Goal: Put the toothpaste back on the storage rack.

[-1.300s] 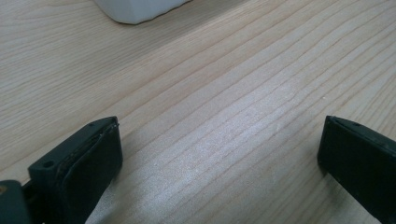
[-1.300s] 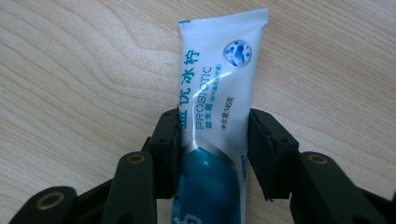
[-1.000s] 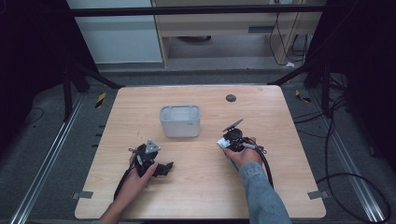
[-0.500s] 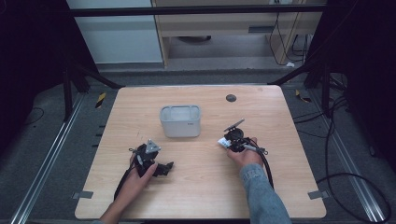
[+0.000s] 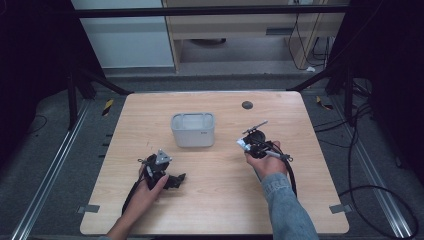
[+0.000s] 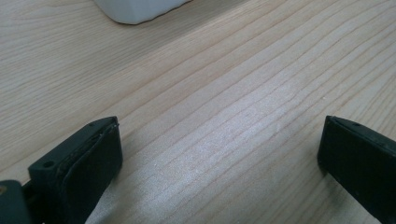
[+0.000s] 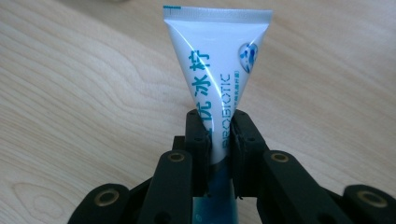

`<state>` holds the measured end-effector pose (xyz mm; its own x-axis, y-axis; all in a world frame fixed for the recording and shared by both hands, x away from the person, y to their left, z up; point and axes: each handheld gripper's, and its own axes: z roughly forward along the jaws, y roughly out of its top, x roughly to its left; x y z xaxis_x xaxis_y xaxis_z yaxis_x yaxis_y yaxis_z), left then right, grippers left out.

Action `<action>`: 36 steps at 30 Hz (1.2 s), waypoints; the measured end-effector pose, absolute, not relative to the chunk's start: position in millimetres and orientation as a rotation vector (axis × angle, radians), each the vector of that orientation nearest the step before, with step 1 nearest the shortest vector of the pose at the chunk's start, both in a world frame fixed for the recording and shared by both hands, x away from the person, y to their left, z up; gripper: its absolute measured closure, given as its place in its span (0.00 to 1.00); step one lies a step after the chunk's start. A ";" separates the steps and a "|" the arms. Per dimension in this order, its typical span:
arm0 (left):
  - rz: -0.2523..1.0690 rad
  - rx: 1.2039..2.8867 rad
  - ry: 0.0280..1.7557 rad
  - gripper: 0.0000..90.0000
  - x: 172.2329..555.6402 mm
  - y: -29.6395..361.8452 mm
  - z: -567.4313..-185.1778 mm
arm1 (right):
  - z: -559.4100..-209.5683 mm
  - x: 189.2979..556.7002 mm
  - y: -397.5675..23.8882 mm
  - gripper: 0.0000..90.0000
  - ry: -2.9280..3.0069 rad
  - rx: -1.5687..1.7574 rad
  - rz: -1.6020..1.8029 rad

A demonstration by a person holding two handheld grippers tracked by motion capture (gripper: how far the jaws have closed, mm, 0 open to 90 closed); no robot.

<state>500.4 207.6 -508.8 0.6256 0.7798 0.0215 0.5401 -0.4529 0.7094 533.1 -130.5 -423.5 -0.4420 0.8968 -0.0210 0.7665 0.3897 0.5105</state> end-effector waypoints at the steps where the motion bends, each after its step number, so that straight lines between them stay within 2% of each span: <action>1: 0.455 2.169 1.029 0.00 500.4 207.6 -508.8 | -423.5 533.1 -130.5 0.88 2.359 1.458 0.631; 12: 0.455 2.169 1.028 0.00 500.5 207.6 -508.8 | -386.2 524.4 -130.1 0.88 2.262 1.358 0.840; 36: 0.455 2.164 1.029 0.00 500.5 207.3 -509.0 | -353.1 530.7 -107.4 0.88 2.018 1.268 1.139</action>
<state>500.5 207.3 -509.0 0.6247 0.7807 0.0188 0.5396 -0.4489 0.7122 530.7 -107.4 -353.1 -0.4447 0.8954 0.0224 0.4817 0.2180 0.8488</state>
